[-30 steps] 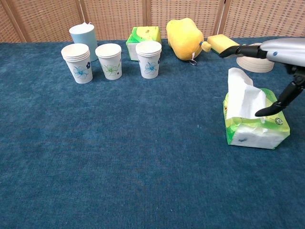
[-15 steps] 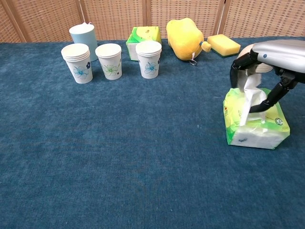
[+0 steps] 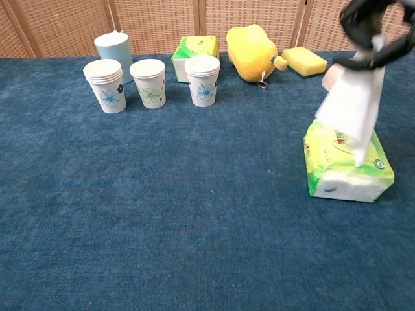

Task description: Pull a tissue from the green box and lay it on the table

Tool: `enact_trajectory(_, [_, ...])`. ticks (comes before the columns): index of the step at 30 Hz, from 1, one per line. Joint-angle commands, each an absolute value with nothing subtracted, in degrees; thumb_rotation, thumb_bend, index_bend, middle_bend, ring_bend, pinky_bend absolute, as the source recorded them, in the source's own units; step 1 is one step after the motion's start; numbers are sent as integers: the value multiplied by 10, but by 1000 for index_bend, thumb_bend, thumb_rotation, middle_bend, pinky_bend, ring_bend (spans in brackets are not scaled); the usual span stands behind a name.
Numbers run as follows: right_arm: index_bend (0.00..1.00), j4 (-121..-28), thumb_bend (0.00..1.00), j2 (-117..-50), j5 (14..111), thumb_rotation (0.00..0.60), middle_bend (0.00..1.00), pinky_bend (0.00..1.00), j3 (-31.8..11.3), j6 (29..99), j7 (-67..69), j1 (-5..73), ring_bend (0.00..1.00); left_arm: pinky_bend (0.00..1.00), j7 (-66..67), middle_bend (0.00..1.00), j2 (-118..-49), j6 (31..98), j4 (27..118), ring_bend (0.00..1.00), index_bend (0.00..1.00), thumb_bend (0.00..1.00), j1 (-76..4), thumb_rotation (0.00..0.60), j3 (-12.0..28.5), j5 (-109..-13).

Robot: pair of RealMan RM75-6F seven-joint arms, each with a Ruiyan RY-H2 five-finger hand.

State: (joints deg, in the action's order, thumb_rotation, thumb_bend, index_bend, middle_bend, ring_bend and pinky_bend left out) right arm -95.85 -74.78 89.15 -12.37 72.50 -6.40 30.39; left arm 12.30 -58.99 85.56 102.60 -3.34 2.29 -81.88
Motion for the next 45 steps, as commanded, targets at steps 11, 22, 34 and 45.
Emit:
enact_trajectory(11, [828, -993, 384, -720, 923, 600, 832, 605, -137, 769, -21, 302, 744, 0, 117, 0, -587, 851, 1032, 0, 0, 0, -33, 600, 21, -818])
enact_trajectory(22, [826, -1057, 384, -782, 897, 600, 832, 601, -145, 655, -115, 389, 730, 0, 104, 0, -581, 851, 1030, 0, 0, 0, -28, 600, 12, -827])
enact_trajectory(34, [727, -941, 376, -923, 839, 600, 755, 544, -161, 574, -132, 485, 667, 0, 98, 0, -579, 849, 1019, 0, 0, 0, -24, 600, 17, -805])
enact_trajectory(45, [0, -985, 0, -878, 760, 600, 0, 157, -155, 526, -166, 496, 0, 0, 87, 0, -575, 847, 1015, 0, 0, 0, -23, 600, 19, -803])
